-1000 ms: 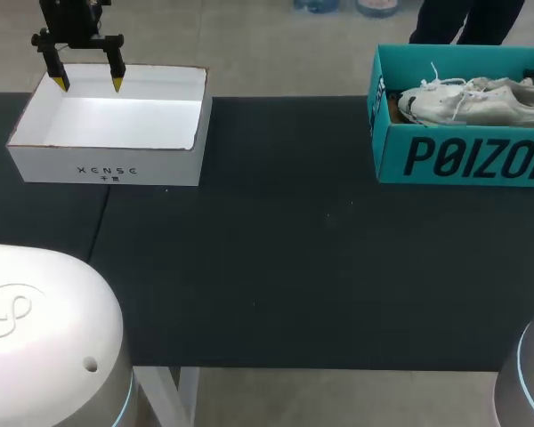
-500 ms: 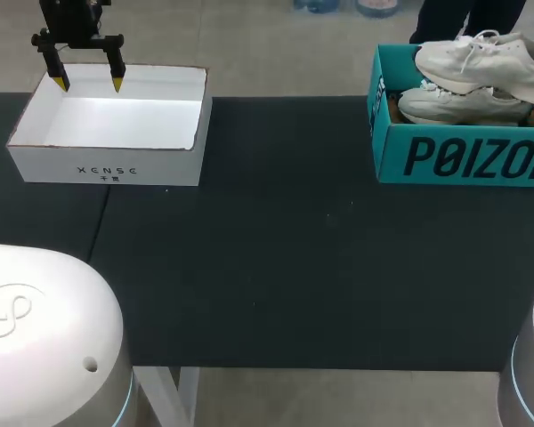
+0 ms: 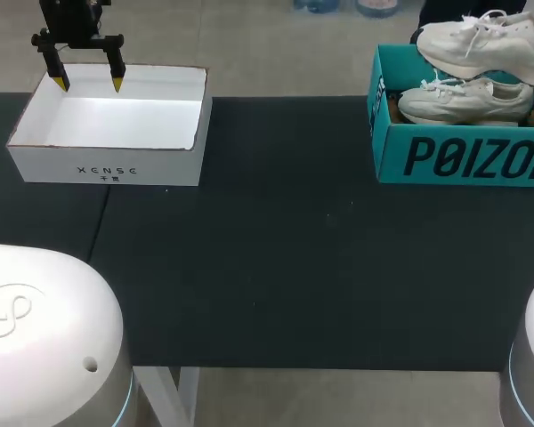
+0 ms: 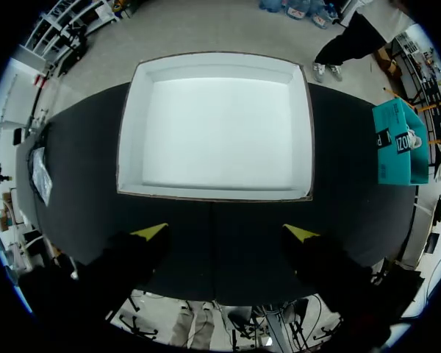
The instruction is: Take the shoe out of the shoebox, open the shoe tongue, remove and reinsert the insole, then place the shoe into the shoebox
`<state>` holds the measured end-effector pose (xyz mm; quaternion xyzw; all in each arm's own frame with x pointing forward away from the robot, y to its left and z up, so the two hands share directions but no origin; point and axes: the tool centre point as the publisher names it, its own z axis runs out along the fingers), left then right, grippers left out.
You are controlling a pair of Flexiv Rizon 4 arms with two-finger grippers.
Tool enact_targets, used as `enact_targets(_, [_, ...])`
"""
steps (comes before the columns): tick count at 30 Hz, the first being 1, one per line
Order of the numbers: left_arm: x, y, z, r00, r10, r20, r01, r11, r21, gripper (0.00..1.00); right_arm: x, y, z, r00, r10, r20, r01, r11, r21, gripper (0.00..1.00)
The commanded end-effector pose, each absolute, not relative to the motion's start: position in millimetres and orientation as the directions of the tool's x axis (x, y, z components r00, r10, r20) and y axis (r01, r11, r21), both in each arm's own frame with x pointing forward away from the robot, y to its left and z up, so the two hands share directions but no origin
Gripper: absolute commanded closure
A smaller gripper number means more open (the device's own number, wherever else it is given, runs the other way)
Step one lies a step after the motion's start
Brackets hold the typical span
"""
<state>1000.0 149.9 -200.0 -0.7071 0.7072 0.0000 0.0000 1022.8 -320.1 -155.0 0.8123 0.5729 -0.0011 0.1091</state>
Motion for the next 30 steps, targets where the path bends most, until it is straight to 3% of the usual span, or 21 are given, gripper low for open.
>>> enact_targets(1, [1000, 150, -200, 0.000, -1.000, 0.000, -1.000, 0.000, 0.000, 0.00, 1022, -321, -154, 0.344, 0.931, -0.124, 0.931, -0.320, 0.178, 1.00])
enact_targets(8, [1000, 150, -200, 0.000, -1.000, 0.000, -1.000, 0.000, 0.000, 0.00, 1022, -321, -154, 0.344, 0.931, -0.124, 0.931, -0.320, 0.178, 1.00])
enact_targets(13, [1000, 150, -200, 0.000, -1.000, 0.000, -1.000, 0.000, 0.000, 0.00, 990, -312, -131, 0.401, 0.906, -0.137, 0.902, -0.365, 0.230, 1.00])
enact_targets(18, [1000, 150, -200, 0.000, -1.000, 0.000, -1.000, 0.000, 0.000, 0.00, 963, -298, -123, 0.451, 0.886, -0.106, 0.882, -0.425, 0.203, 1.00])
enact_targets(30, [1000, 150, -200, 0.000, -1.000, 0.000, -1.000, 0.000, 0.000, 0.00, 877, -226, -141, 0.411, 0.901, -0.138, 0.900, -0.376, 0.221, 1.00])
